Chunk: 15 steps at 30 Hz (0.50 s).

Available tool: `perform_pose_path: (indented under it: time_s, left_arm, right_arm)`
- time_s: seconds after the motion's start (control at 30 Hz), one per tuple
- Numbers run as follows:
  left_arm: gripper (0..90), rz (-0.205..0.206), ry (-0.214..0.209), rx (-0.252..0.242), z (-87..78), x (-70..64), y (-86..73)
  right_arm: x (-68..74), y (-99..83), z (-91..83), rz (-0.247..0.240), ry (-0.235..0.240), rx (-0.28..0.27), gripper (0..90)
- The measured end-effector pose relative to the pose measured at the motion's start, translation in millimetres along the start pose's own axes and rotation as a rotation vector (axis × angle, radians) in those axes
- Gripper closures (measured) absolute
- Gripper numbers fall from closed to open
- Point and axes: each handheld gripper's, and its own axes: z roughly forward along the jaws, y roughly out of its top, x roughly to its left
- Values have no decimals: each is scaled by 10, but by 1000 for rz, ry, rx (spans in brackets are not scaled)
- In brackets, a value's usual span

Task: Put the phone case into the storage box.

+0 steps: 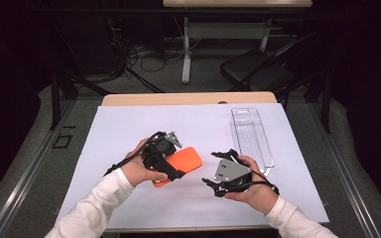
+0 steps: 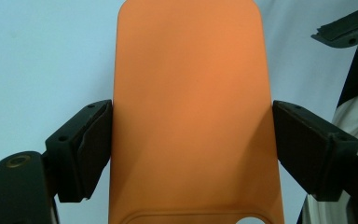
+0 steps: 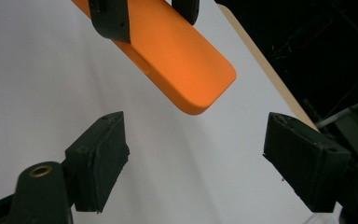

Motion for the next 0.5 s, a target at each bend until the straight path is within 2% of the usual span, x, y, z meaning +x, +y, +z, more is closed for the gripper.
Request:
perform_pose_path:
  time_s: [0.23,0.5]
  left_arm:
    - [160,0,-6,-5,-10,-4,33]
    - [160,4,-14,-5,8,-17,58]
  right_arm:
    - [40,47,26,-188,-50,30,210]
    - [71,60,66,-305,-66,35,266]
